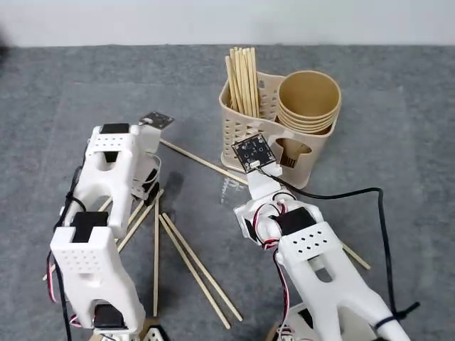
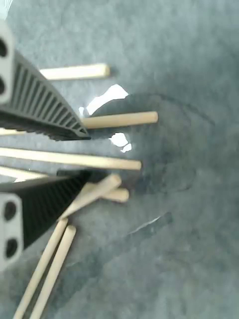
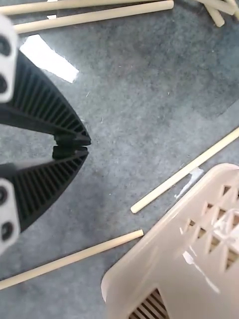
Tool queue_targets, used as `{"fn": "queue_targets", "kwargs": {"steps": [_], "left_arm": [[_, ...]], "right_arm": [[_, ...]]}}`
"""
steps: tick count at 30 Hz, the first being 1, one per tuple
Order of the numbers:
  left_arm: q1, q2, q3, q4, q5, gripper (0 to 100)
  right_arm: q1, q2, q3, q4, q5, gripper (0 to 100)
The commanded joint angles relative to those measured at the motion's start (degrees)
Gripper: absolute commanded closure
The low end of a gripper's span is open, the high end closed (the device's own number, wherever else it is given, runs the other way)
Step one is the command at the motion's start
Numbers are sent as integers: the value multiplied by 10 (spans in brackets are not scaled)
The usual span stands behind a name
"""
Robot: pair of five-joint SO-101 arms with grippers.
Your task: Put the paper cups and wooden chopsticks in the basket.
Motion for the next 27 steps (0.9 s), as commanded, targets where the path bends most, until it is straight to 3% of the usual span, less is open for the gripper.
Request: {"fn": "queue_targets", "kwargs": {"steps": [1, 3, 7, 19, 27], "left_arm": [[1, 6, -15, -20, 10, 882], [4, 8, -14, -19, 1, 889], [8, 9, -13, -10, -44, 993], [15, -95, -75, 98, -51, 989], [55, -232, -217, 176, -49, 989]], "right_arm": [[-2, -21, 0, -10, -5, 990], [-2, -21, 0, -10, -5, 990], [-2, -21, 0, -10, -5, 990], [-1, -26, 0, -6, -5, 990], [0, -26, 0, -5, -5, 990]]}}
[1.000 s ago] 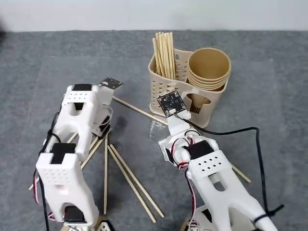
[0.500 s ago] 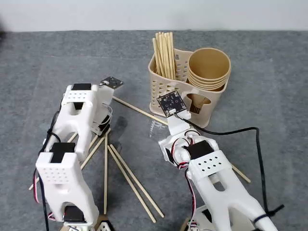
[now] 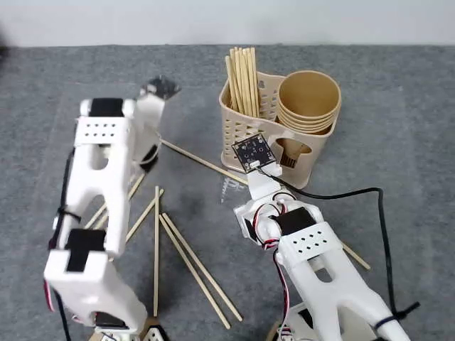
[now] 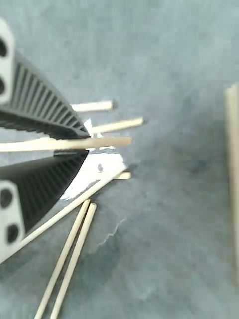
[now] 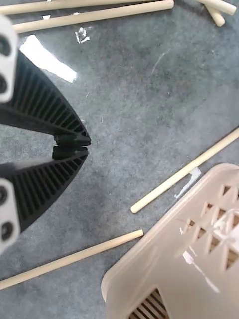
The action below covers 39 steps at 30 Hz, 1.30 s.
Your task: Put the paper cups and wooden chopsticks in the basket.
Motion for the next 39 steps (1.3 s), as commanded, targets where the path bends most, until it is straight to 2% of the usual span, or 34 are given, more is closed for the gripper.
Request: {"fn": "queue_targets", "kwargs": {"steps": [1, 5, 9, 12, 17, 25, 30, 34, 39], "left_arm": [[25, -76, -99, 33, 2, 989], [39, -91, -212, 34, 58, 988], [81, -91, -333, 32, 96, 988], [120, -91, -398, -1, 133, 988], [171, -91, -453, -100, 186, 988], [219, -91, -453, -254, 261, 988], [244, -90, -444, -320, 271, 988], [253, -91, -389, -375, 271, 988], [253, -95, -255, -453, 271, 988]], "right_arm": [[0, -26, 0, -5, -5, 990], [-1, -26, 1, 0, -4, 990], [-3, -26, 1, 11, -1, 990], [-3, -22, 1, 8, -1, 990], [-3, -21, 1, 7, -1, 990], [-3, -20, 1, 7, -1, 990], [-3, -20, 1, 7, -1, 990], [-3, -20, 1, 7, -1, 990], [-3, -20, 1, 7, -1, 990]]}}
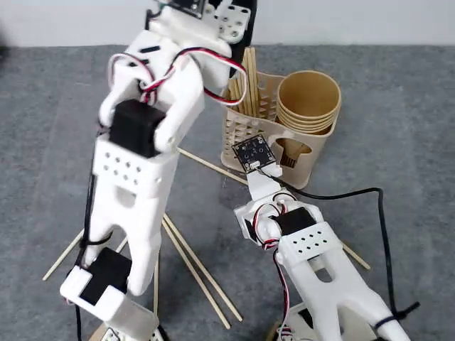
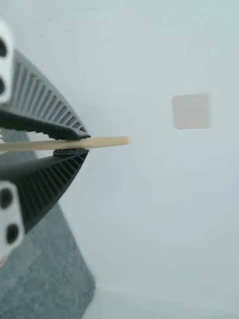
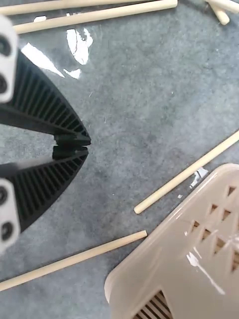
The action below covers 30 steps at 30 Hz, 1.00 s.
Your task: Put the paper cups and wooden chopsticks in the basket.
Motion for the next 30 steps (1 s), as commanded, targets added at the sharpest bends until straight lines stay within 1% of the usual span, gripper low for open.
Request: {"fn": "queue_targets", "kwargs": {"steps": [1, 4, 5, 9, 10, 12, 15, 18, 21, 25, 30], "left_arm": [[4, -40, 81, -54, 6, 988], [1, -41, 112, -49, 25, 963], [-1, -41, 113, -36, 39, 932], [-24, -47, 105, 19, 88, 754], [-33, -55, 98, 38, 93, 743], [-52, -68, 87, 69, 90, 754], [-84, -92, 74, 120, 43, 781], [-126, -108, 74, 190, -16, 805], [-180, -106, 75, 273, -72, 805], [-259, -75, 75, 360, -151, 803], [-332, 16, 75, 446, -287, 803]], "right_arm": [[-3, -20, 1, 0, -1, 990], [-3, -20, 1, 0, 0, 990], [-3, -20, 1, 0, 0, 990], [-3, -20, 1, 0, 0, 990], [-3, -20, 1, 0, 0, 990], [-3, -20, 1, -1, 0, 990], [-3, -20, 1, -1, 0, 990], [-3, -20, 1, -1, 0, 990], [-3, -20, 1, -1, 0, 990], [-3, -20, 1, -1, 0, 990], [-3, -20, 1, -1, 0, 990]]}}
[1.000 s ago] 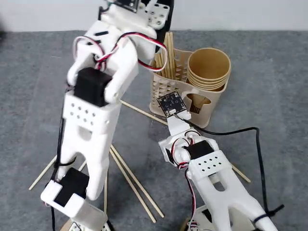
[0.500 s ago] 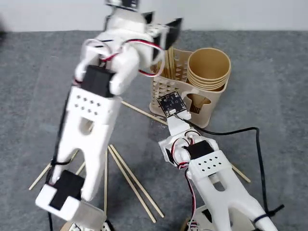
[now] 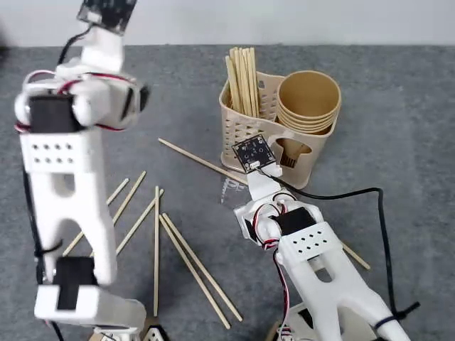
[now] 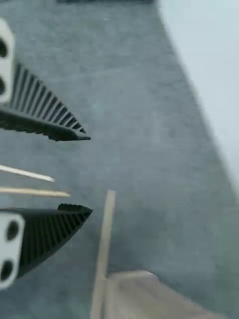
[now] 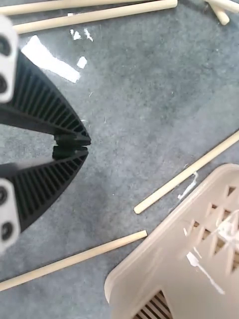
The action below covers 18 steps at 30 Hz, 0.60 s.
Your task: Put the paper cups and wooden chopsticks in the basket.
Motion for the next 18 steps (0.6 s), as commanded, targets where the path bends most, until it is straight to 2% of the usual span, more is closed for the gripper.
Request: {"fn": "queue_targets", "kwargs": {"steps": [1, 5, 9, 18], "left_arm": [[-48, 60, -25, 50, -92, 803], [-104, 162, -26, 60, -145, 798], [-138, 248, -25, 60, -189, 720], [-128, 337, -25, 60, -215, 708]], "right_arm": [[-3, -20, 1, -1, 0, 990], [-3, -20, 1, -1, 0, 990], [-3, -20, 1, -1, 0, 990], [-3, -20, 1, -1, 0, 990]]}}
